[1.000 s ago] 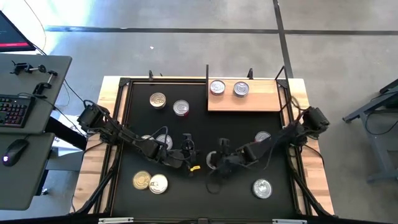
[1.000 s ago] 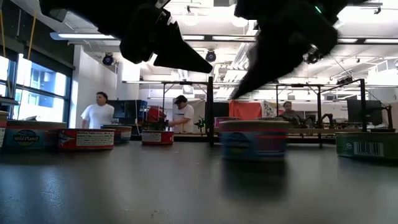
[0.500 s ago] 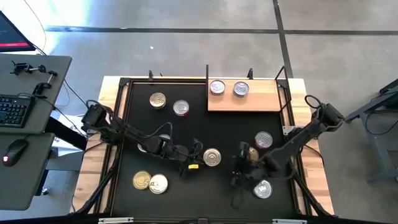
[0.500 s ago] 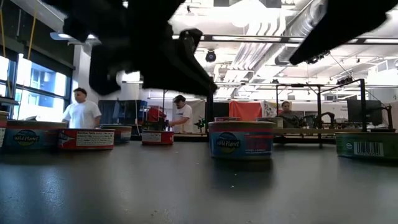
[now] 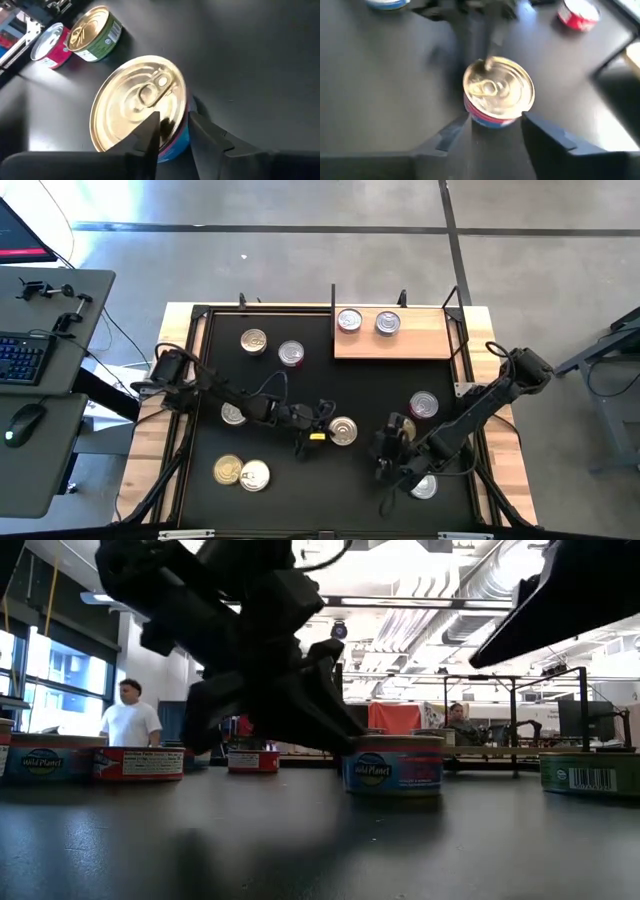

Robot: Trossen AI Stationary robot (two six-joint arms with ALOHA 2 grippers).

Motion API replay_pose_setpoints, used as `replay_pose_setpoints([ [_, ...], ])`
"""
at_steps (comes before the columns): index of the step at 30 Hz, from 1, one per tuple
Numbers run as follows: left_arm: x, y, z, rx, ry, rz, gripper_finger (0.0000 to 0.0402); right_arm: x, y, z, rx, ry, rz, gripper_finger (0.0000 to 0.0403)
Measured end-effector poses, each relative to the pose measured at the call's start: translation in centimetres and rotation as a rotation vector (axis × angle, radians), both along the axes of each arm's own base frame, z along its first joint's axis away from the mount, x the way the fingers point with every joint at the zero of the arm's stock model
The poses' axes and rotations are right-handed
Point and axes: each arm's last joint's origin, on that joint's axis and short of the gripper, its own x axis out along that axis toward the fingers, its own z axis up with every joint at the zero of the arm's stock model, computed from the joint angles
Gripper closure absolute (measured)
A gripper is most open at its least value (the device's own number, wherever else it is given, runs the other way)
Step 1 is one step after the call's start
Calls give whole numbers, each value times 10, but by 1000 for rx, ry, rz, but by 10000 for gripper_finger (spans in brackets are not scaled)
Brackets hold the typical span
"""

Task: Stack canned seafood by type on shelf
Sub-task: Put the blue tuna can on the shelf

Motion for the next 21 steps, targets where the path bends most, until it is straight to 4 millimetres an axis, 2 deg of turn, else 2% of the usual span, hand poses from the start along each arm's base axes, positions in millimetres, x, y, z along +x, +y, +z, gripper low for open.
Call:
replay_pose_setpoints([
  [3, 1, 8, -1, 1, 8, 22, 346, 5, -1, 2, -68, 3, 65, 192],
  [7, 3, 13, 0, -17, 3, 50, 393, 11, -4, 3, -173, 21, 141, 173],
  [12, 4, 13, 2, -60, -28, 72, 399, 18, -8, -1, -301, 79, 233, 170],
  [21, 8, 21, 17, -250, -84, 98, 401, 31, -24, -14, -400, 184, 295, 170],
])
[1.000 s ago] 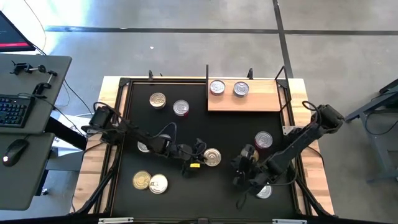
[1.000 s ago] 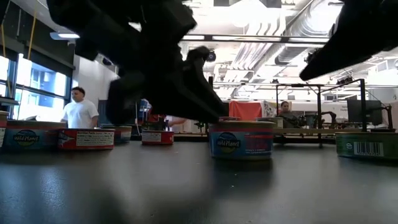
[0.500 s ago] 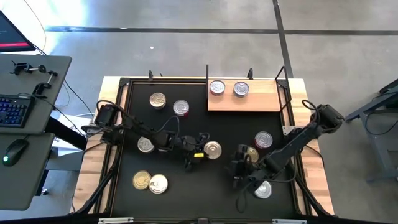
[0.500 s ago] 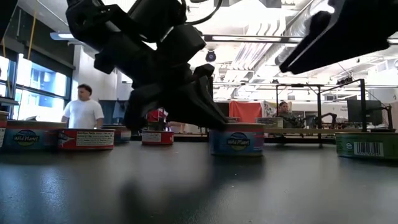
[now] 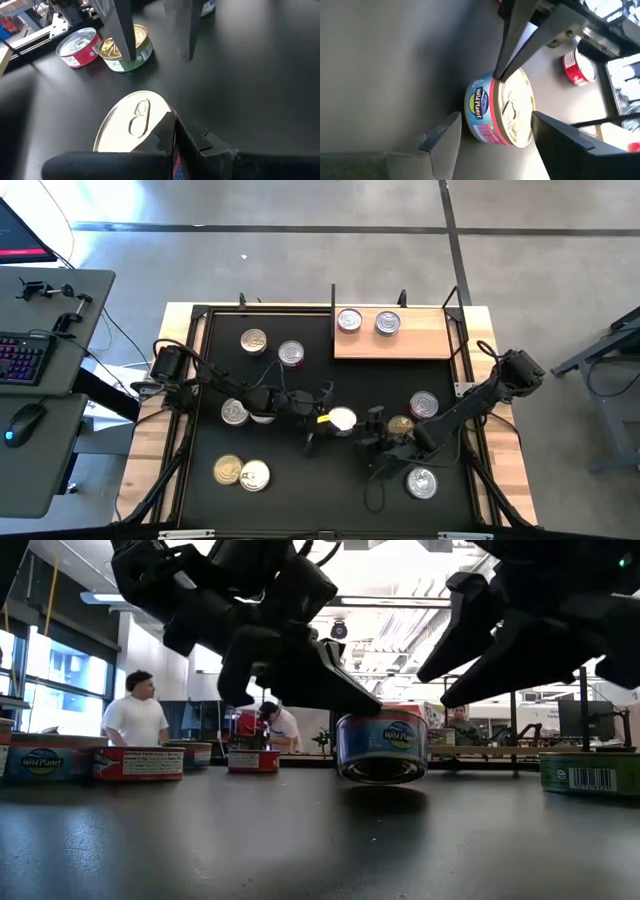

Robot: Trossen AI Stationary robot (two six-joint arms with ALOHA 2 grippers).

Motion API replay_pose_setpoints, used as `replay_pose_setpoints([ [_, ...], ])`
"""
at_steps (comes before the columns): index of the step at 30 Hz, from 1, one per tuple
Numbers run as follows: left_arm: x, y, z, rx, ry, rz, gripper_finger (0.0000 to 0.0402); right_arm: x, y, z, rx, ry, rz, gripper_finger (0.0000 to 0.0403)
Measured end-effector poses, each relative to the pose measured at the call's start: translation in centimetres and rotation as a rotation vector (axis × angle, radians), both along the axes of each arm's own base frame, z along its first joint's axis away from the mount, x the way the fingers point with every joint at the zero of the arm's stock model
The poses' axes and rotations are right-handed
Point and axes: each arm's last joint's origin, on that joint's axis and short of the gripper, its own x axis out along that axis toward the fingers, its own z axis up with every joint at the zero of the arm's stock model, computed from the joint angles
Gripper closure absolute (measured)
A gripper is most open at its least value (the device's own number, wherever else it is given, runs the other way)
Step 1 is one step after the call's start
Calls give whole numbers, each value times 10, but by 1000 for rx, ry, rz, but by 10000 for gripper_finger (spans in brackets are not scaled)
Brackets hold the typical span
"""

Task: Stack canned seafood by type on shelf
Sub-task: Put the blue tuna can on the shelf

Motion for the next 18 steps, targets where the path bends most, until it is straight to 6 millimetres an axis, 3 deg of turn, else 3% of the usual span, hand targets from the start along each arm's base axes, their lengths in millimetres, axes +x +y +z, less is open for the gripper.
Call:
replay_pose_setpoints([
  [5, 1, 6, 2, -54, -5, 27, 401, 5, -8, 0, -16, 15, 4, 167],
  [13, 2, 7, 2, -68, -7, 35, 401, 13, -21, -2, 22, 59, 17, 120],
  [18, 2, 7, 3, -76, -13, 38, 401, 19, -24, -22, -81, 134, 40, 116],
])
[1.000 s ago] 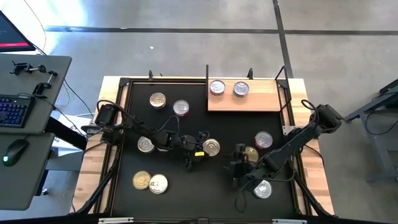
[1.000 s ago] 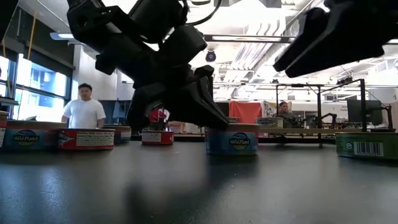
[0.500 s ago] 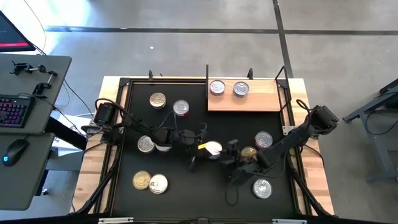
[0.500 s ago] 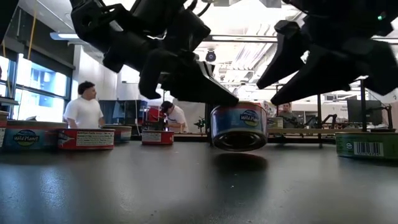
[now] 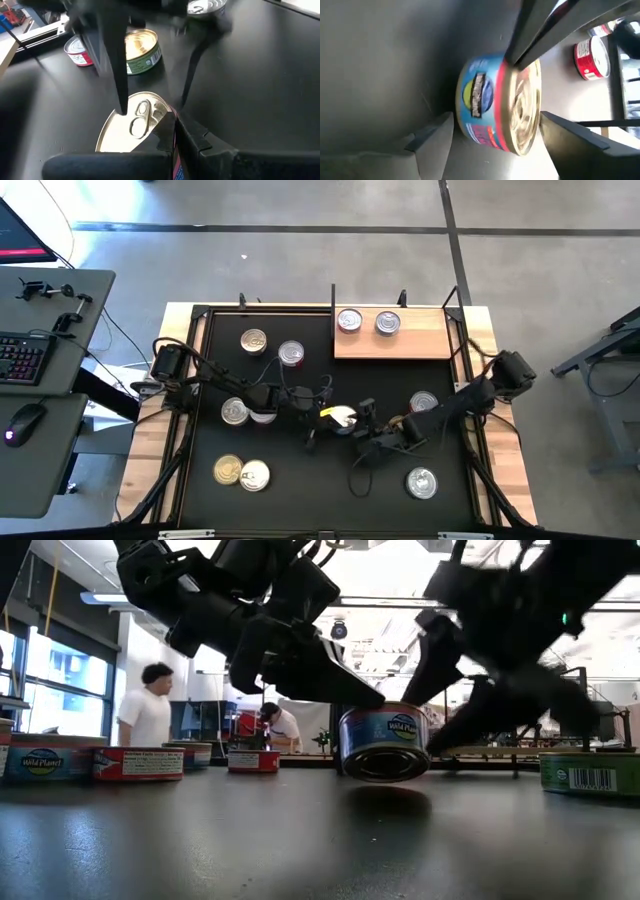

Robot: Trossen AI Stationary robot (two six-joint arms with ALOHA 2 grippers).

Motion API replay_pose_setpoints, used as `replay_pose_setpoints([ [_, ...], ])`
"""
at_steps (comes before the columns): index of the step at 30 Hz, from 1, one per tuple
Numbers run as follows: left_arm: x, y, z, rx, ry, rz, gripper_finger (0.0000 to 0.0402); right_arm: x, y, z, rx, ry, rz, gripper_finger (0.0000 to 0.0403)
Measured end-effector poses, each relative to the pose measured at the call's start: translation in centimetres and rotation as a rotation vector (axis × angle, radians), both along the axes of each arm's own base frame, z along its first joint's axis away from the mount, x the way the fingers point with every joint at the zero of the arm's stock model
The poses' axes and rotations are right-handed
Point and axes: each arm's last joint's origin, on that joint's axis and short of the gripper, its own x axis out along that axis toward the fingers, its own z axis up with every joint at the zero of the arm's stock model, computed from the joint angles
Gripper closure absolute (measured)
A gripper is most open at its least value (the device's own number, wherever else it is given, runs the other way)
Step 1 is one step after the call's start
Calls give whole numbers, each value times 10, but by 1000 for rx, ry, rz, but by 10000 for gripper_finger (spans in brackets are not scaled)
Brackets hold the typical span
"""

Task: Stack canned seafood by type on shelf
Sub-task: Put the blue tuna can on the shelf

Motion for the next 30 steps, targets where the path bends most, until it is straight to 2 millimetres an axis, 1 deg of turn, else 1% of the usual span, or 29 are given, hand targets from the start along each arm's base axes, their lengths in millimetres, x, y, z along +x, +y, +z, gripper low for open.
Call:
replay_pose_setpoints([
  [4, 1, 0, 2, -18, -13, 8, 401, 6, 1, -17, -116, -16, -29, 116],
  [7, 1, 0, 3, -28, -22, 11, 401, 11, 3, -25, -116, -43, -45, 117],
  [9, 1, 0, 2, -35, -19, 15, 401, 12, 4, -28, -107, -56, -50, 124],
  [12, 1, 0, 2, -37, -17, 17, 401, 13, 5, -29, -92, -81, -85, 154],
  [16, 1, 1, 4, -52, -24, 51, 401, 10, 7, -28, -62, -123, -144, 226],
  [17, 1, 1, 5, -53, -24, 62, 400, 10, 8, -28, -46, -129, -160, 238],
  [19, 0, 2, 7, -33, -9, 100, 397, 10, 12, -24, -20, -118, -190, 236],
  [21, -4, 4, 11, -5, 33, 154, 393, 6, 14, -18, -17, -75, -239, 236],
  [23, -11, 7, 13, 29, 94, 226, 391, 0, 15, -6, -15, -15, -310, 236],
  [26, -22, 7, 19, 59, 172, 319, 390, -13, 12, 26, -42, 51, -463, 236],
  [28, -26, 5, 23, 49, 199, 354, 390, -21, 3, 49, -85, 98, -583, 236],
  [30, -29, 2, 21, 29, 228, 368, 390, -29, -10, 70, -133, 135, -706, 236],
])
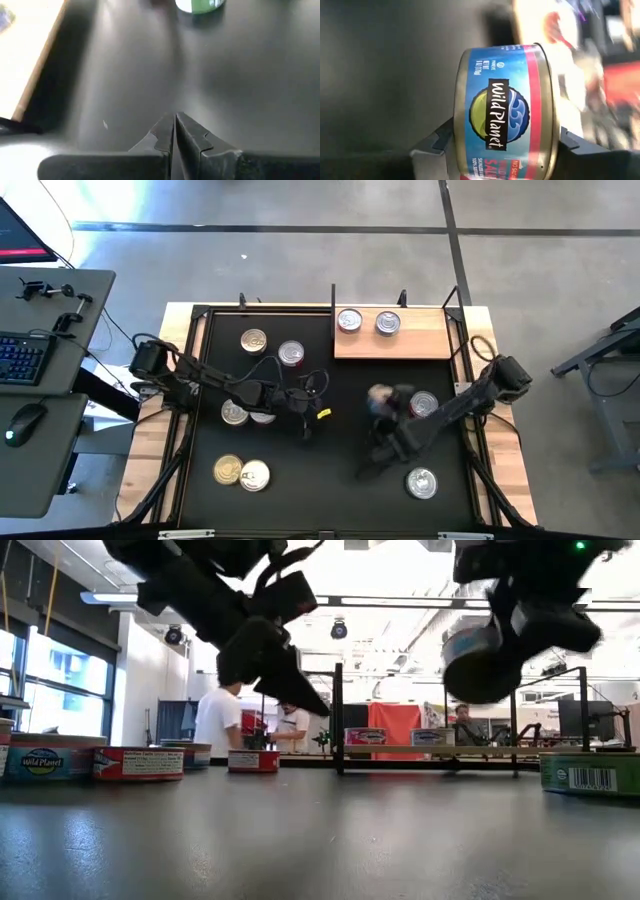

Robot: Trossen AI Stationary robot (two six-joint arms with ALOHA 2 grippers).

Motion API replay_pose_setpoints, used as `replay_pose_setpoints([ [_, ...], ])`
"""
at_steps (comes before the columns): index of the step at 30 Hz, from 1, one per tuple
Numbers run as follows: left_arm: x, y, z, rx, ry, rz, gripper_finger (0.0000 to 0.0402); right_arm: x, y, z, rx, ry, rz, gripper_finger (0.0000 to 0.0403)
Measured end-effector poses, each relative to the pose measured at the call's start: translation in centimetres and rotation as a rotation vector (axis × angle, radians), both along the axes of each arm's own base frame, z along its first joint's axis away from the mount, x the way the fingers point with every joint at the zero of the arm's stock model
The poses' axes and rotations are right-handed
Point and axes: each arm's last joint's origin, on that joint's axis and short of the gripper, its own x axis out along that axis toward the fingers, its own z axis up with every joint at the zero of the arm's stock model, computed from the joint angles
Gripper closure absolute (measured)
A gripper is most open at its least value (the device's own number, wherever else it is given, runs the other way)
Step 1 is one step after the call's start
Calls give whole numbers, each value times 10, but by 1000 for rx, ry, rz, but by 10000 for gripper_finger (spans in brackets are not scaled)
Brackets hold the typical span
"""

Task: Stack canned seafood by type on shelf
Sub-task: Put the blue tuna can on the shelf

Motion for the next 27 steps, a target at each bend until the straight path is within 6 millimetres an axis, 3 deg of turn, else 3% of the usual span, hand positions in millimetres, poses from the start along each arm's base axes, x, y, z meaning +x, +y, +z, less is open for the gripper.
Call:
replay_pose_setpoints([
  [2, -1, -5, -2, -16, 5, 0, 391, -9, -20, 17, -59, 69, -91, 236],
  [4, 1, -11, -4, -18, -12, -13, 391, -13, -41, 21, -62, 88, -123, 236],
  [11, 4, -27, -14, 6, -41, -27, 391, -32, -135, -11, -21, 143, -271, 236],
  [15, 5, -28, -18, 11, -36, -29, 391, -36, -174, -34, 1, 165, -343, 236],
  [19, 6, -28, -17, 6, -45, -26, 391, -41, -202, -46, 4, 209, -415, 236],
  [23, 6, -28, -17, 2, -50, -24, 391, -48, -217, -47, 19, 252, -449, 233],
  [27, 6, -28, -17, -1, -50, -23, 391, -52, -227, -46, 47, 283, -463, 138],
])
